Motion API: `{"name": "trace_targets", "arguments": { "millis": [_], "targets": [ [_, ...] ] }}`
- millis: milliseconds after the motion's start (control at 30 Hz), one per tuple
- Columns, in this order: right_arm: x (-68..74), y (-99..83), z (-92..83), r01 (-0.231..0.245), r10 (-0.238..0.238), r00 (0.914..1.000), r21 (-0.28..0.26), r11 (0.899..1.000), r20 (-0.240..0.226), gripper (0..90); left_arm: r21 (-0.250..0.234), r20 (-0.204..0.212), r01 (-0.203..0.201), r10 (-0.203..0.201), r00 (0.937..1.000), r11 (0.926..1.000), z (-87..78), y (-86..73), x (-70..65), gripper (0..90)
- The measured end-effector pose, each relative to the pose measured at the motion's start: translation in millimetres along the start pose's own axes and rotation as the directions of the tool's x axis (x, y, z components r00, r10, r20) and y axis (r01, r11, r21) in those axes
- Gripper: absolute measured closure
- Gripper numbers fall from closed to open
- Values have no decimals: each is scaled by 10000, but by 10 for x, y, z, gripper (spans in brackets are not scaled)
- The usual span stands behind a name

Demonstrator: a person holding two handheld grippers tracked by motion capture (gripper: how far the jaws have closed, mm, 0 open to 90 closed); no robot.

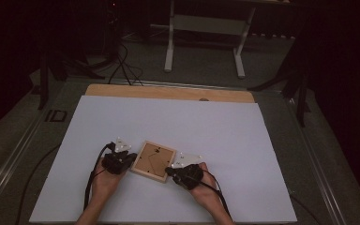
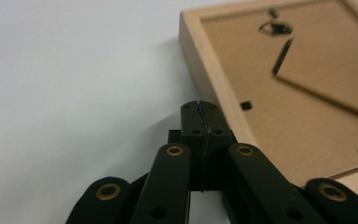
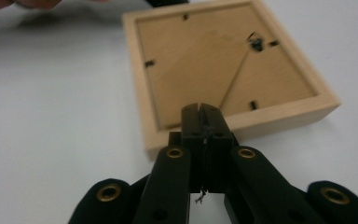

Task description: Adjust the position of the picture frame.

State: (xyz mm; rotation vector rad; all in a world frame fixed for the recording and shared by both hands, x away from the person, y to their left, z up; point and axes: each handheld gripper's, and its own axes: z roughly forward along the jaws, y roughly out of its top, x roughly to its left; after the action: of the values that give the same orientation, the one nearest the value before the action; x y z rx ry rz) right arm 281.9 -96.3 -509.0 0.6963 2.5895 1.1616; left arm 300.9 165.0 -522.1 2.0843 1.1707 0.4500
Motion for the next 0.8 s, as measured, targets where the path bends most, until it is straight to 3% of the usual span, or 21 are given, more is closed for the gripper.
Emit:
{"name": "trace_targets", "arguments": {
  "millis": [133, 267, 500, 667, 800],
  "targets": [
    [-96, 90, -12, -45, 52, 9997, -264, 9996, 251, 892, -698, 253, -1, 19, 9997, 9976, -143, 45, -39, 897],
    [-206, 174, 0, -79, 105, 9982, -432, 9990, 584, 893, -1083, 666, -432, 506, 9965, 9932, -230, 48, -132, 897],
    [-392, 219, 127, -329, 391, 9904, -487, 9983, 1327, 894, -1095, 1192, -1050, 1180, 9858, 9884, -333, -10, -270, 897],
    [-483, 275, 177, -512, 598, 9835, -544, 9972, 1707, 894, -921, 1225, -774, 884, 9885, 9927, -389, -78, -287, 898],
    [-524, 309, 215, -531, 603, 9816, -448, 9976, 1811, 894, -718, 1263, -870, 955, 9874, 9936, -389, -128, -310, 897]
  ]
}}
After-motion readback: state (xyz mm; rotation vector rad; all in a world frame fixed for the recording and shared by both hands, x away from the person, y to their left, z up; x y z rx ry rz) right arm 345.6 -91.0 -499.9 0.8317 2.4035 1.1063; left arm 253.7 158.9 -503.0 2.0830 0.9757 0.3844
